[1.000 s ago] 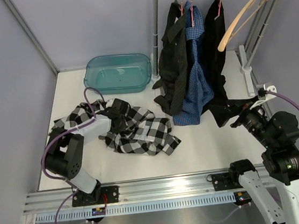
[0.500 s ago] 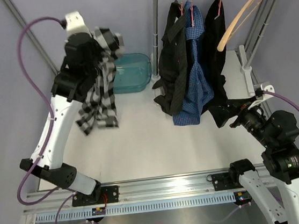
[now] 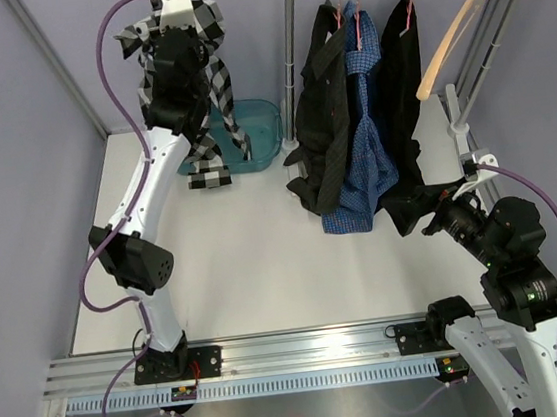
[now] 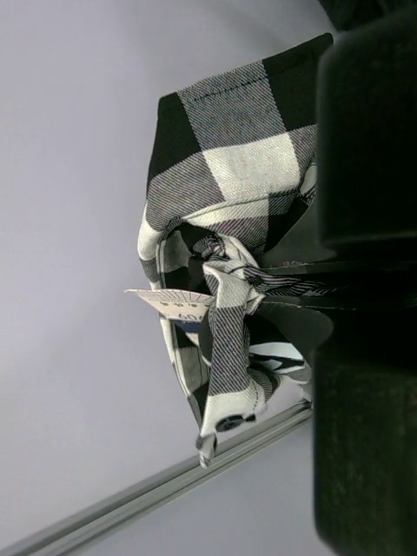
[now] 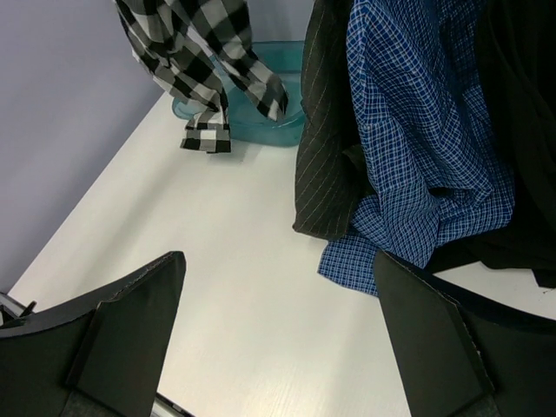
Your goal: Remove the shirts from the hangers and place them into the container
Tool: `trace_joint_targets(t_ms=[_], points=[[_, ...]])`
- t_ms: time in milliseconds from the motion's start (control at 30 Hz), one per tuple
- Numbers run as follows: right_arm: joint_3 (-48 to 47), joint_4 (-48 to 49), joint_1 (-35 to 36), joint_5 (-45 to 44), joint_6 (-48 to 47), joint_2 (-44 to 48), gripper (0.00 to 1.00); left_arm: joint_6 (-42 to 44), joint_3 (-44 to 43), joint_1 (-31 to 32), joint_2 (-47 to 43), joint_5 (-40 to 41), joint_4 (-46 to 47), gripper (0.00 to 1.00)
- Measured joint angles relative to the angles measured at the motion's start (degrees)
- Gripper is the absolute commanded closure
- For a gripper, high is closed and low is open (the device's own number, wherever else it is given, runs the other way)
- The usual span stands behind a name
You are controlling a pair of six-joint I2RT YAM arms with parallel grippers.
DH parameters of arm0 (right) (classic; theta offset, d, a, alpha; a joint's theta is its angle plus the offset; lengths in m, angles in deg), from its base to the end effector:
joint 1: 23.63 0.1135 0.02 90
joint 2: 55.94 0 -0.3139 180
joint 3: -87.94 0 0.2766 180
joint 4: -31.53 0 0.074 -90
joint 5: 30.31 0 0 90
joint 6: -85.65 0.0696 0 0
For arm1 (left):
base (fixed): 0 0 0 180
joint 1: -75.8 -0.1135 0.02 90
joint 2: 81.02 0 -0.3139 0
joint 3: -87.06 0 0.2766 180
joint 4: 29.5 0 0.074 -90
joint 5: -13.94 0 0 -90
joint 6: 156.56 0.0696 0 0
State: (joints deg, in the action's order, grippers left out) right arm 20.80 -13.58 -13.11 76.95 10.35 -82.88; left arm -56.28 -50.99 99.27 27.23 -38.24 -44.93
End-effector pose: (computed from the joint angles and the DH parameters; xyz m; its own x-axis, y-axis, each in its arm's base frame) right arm 0.0861 0.0370 0.4222 -0.1994 0.2094 -0.9573 -0.4284 0.8599 0.2774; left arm 0.4603 -0.1533 0.5811 0.1829 0.0743 -0.9803 -0.2672 0.9634 0.0231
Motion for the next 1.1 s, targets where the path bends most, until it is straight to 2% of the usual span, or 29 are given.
trace_joint_targets(t_ms=[167,300,433,733,867,1000,1033,1100], points=[[0.5,0.3,0.2,0.0,-0.1,-0.2,0.01,-3.0,7.7,-3.2,1.3,-2.1,1.6,1.00],[1.3,0.8,0.3,0.0,-0.1,-0.2,0.00,-6.6,18.2,-5.0,0.9,-3.5,4.7,1.00],[2.0,1.1,0.3,0.0,-0.1,-0.1,0.01,-10.0,25.7,-5.0,1.7,-5.4,3.5,1.00],[4.0,1.9,0.5,0.0,-0.1,1.2,0.00,-17.6,26.6,-4.9,8.9,-9.8,-2.6,1.00],[4.2,2.0,0.6,0.0,-0.1,1.2,0.01,-20.0,22.0,-5.0,14.5,-11.3,-7.5,0.99],[4.3,2.3,0.7,0.0,-0.1,1.2,0.00,-21.7,19.0,-5.3,18.4,-12.7,-10.5,0.88],[4.3,2.4,0.7,0.0,-0.1,1.1,0.01,-22.2,17.9,-5.5,19.3,-12.9,-11.7,0.79],[4.4,2.8,0.7,0.0,-0.1,1.1,0.01,-23.0,15.4,-5.8,21.0,-13.6,-13.4,0.69]])
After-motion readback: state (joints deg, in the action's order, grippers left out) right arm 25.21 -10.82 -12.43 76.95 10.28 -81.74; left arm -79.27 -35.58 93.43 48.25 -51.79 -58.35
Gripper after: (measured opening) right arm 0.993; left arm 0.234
